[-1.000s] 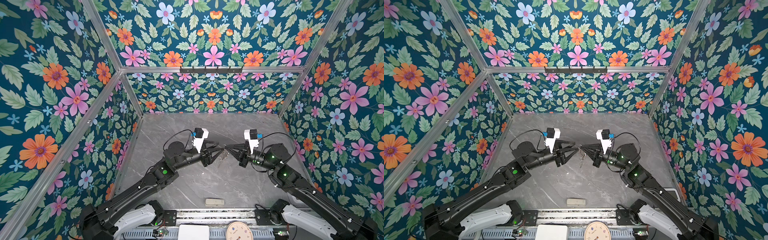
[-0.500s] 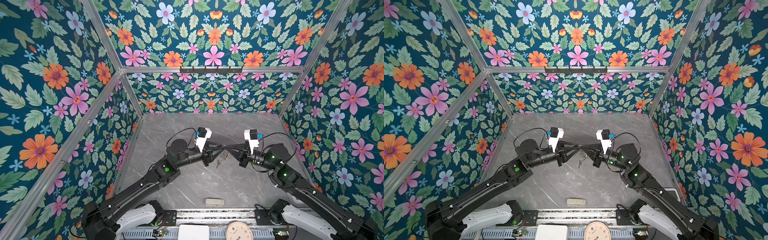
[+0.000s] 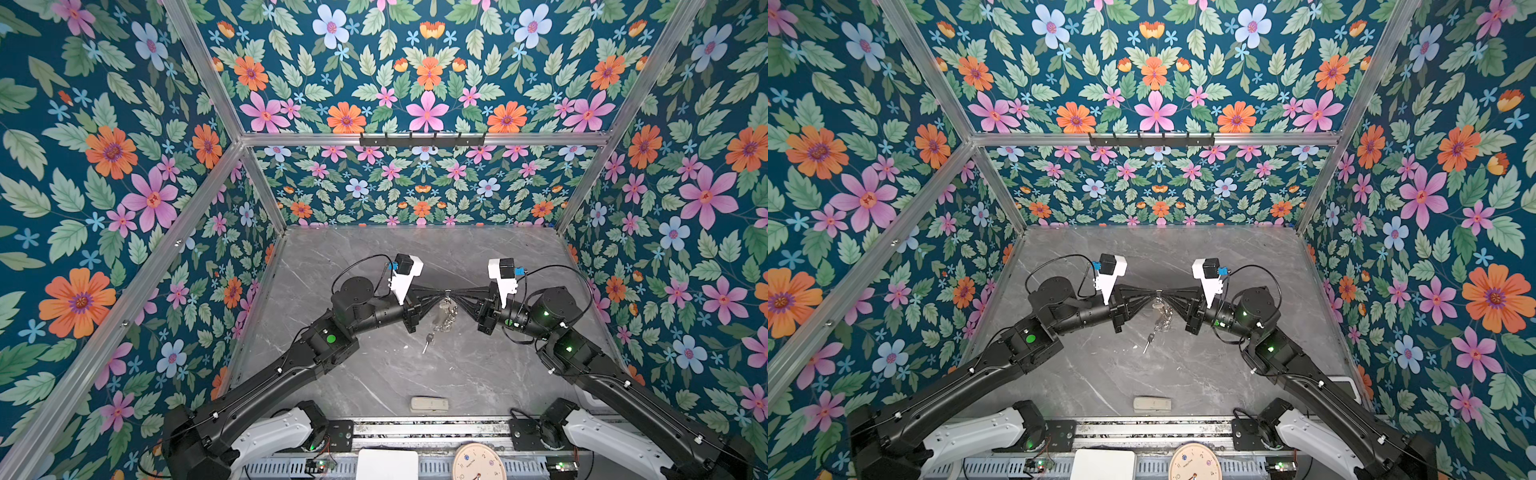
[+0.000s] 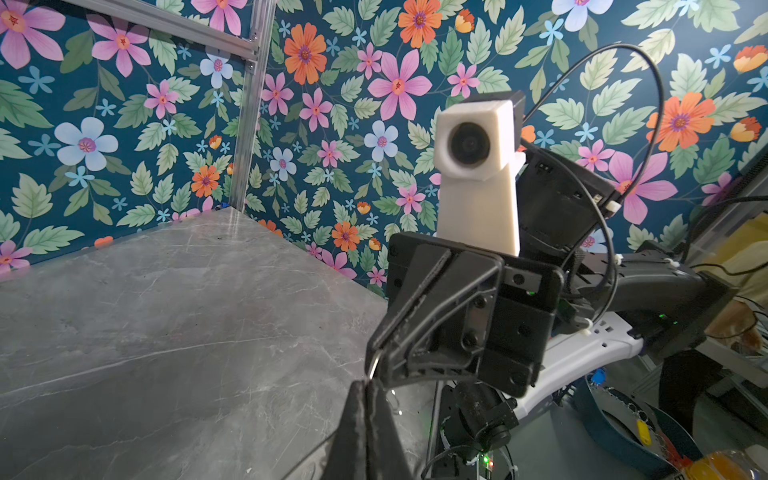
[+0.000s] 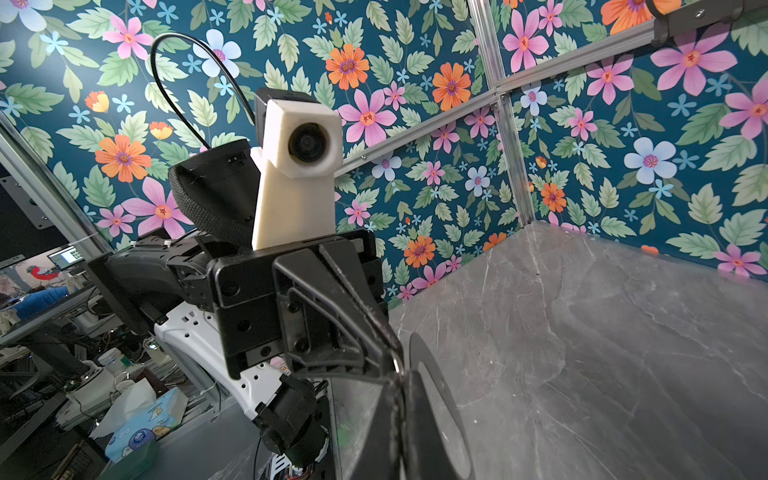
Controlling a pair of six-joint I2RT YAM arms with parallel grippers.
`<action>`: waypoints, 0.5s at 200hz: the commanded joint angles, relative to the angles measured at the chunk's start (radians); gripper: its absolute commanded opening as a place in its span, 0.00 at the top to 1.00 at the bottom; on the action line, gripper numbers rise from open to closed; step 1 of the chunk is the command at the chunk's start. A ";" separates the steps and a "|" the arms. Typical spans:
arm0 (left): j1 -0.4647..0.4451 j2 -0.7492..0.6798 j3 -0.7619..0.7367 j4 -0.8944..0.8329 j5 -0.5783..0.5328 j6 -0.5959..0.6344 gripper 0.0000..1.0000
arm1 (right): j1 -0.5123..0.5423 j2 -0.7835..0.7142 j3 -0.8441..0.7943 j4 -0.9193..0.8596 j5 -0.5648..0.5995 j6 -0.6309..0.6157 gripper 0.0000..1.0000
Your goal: Remove the keys from the keyring
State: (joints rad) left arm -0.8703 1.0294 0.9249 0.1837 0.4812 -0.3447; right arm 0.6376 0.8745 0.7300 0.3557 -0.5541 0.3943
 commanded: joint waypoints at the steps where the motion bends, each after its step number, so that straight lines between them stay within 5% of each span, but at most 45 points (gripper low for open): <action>1: 0.000 -0.009 0.037 -0.052 0.001 0.057 1.00 | 0.001 -0.015 0.003 -0.012 0.006 -0.017 0.72; 33: -0.001 -0.002 0.109 -0.186 0.051 0.131 1.00 | 0.001 -0.058 0.014 -0.116 0.005 -0.053 0.57; 100: -0.001 0.061 0.257 -0.439 0.056 0.232 1.00 | -0.029 -0.116 0.050 -0.280 -0.078 -0.064 0.53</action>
State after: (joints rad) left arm -0.8707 1.0733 1.1412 -0.1547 0.5251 -0.1726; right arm 0.6292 0.7631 0.7609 0.1398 -0.5850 0.3332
